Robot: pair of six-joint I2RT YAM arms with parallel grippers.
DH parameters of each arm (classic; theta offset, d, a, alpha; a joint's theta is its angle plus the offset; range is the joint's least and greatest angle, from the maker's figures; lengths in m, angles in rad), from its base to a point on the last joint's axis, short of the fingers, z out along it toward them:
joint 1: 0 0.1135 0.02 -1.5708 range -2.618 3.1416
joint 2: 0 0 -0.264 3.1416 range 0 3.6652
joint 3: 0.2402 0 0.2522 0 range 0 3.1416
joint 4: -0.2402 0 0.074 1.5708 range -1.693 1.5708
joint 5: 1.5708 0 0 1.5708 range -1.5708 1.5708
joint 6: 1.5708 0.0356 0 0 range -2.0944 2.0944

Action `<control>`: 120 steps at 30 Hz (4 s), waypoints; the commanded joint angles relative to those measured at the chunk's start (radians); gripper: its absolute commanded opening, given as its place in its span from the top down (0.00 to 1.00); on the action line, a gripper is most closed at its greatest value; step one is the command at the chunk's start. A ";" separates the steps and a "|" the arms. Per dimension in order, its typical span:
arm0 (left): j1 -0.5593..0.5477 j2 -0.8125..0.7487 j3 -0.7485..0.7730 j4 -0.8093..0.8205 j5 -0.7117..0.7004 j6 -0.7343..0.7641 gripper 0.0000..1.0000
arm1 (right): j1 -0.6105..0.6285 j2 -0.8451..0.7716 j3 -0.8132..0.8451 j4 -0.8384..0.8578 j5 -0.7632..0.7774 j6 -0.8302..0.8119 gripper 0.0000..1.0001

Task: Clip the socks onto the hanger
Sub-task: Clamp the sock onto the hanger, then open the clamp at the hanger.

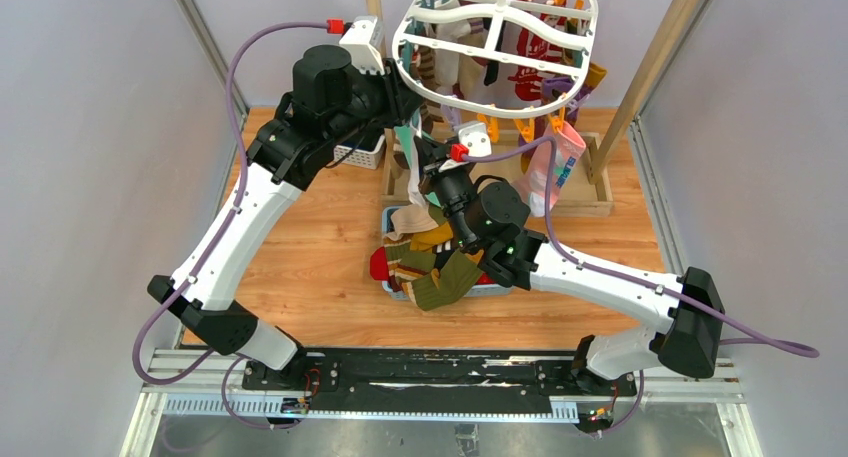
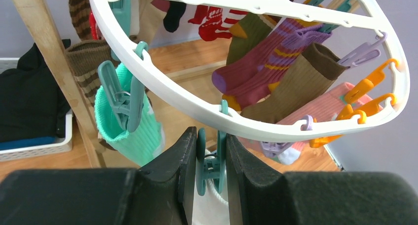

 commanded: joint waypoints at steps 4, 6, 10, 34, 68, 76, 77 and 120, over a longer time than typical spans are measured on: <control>-0.010 0.002 0.007 0.034 -0.038 0.007 1.00 | -0.014 -0.007 0.014 0.080 0.028 -0.032 1.00; -0.010 0.000 0.010 0.034 -0.040 0.009 1.00 | -0.016 -0.011 0.012 0.087 0.030 -0.036 1.00; -0.011 0.000 0.010 0.035 -0.040 0.009 1.00 | -0.016 -0.015 0.007 0.089 0.023 -0.028 1.00; -0.013 -0.006 0.009 0.039 -0.045 0.019 1.00 | -0.016 -0.035 -0.016 0.125 0.031 -0.014 1.00; 0.007 -0.123 -0.066 -0.003 0.017 0.210 0.35 | -0.209 -0.380 -0.273 -0.254 -0.407 0.320 0.34; 0.003 -0.186 -0.107 -0.057 0.242 0.280 0.39 | -0.323 -0.338 -0.250 -0.185 -0.568 0.414 0.35; -0.002 -0.192 -0.107 -0.059 0.268 0.278 0.39 | -0.335 -0.325 -0.240 -0.174 -0.575 0.420 0.36; -0.057 -0.204 -0.208 -0.008 0.426 0.116 0.40 | -0.282 -0.184 -0.238 0.218 -0.412 0.323 0.83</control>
